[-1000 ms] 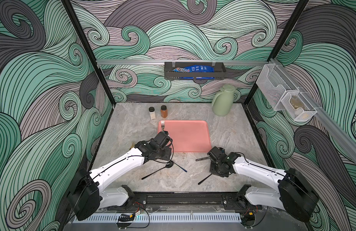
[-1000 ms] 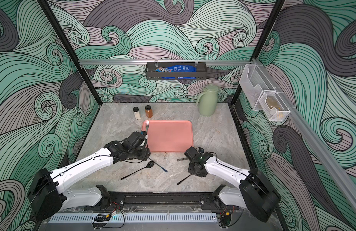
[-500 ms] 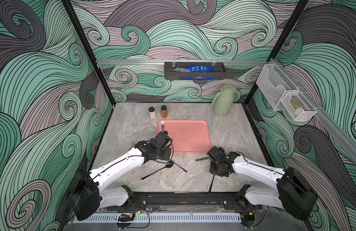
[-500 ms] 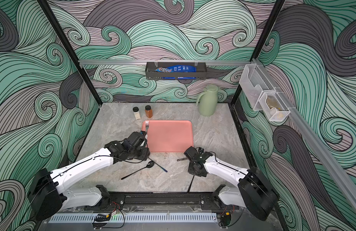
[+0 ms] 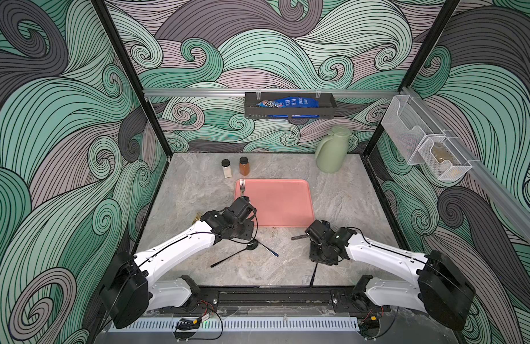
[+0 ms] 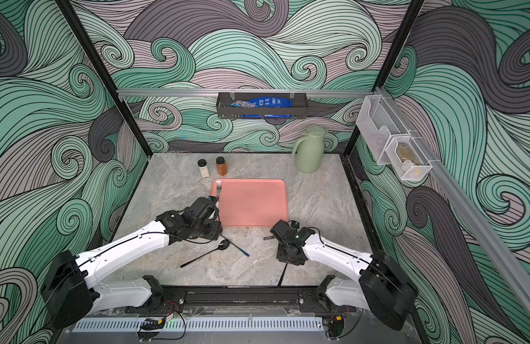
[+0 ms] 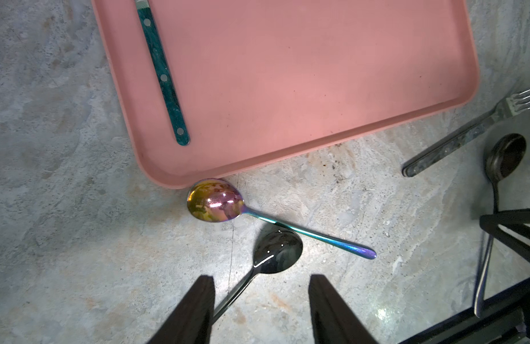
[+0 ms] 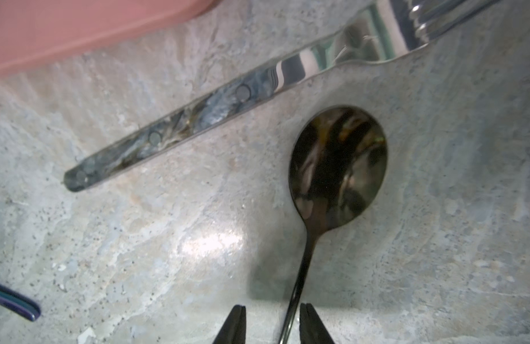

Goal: Set the spoon and fork side by side
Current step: Pick up the spoon from the center of the board.

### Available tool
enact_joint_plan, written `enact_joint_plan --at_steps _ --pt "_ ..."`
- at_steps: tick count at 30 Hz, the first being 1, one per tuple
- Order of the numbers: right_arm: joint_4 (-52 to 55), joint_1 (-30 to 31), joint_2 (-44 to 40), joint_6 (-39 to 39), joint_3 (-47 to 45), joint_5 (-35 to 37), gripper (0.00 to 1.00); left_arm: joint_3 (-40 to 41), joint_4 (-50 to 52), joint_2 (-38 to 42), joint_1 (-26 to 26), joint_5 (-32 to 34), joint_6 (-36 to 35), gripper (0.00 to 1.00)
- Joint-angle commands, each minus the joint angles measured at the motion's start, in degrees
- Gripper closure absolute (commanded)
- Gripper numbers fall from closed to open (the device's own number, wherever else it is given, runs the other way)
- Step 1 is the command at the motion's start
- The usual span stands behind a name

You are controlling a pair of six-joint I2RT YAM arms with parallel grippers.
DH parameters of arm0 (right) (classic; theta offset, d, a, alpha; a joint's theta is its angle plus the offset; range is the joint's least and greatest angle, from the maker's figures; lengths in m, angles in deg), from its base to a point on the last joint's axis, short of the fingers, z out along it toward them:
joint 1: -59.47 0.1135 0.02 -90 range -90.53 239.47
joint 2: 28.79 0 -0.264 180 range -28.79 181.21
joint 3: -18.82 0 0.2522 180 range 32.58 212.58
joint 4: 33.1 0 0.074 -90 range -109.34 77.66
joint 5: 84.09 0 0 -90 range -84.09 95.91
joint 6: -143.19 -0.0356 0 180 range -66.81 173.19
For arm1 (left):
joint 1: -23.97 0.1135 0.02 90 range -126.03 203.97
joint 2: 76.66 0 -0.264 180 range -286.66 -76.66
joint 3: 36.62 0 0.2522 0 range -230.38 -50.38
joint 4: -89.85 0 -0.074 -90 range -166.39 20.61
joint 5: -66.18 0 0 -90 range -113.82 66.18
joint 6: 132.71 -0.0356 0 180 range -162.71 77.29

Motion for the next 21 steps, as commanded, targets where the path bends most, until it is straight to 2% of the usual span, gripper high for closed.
enact_joint_plan --at_steps 1,7,14,21 --pt "2.1 1.1 0.3 -1.8 0.3 0.3 0.69 -0.1 0.5 0.4 -0.3 0.9 0.4 0.45" --pt "2.3 1.4 -0.8 -2.5 -0.7 1.0 0.70 0.3 0.5 1.9 -0.3 1.5 0.4 0.45" --pt "0.5 1.3 -0.2 -1.9 -1.7 1.2 0.78 0.3 0.6 2.3 -0.3 1.6 0.4 0.45" --pt "-0.8 -0.7 -0.7 -0.2 -2.6 1.9 0.81 -0.2 0.5 1.9 -0.3 0.6 0.5 0.45"
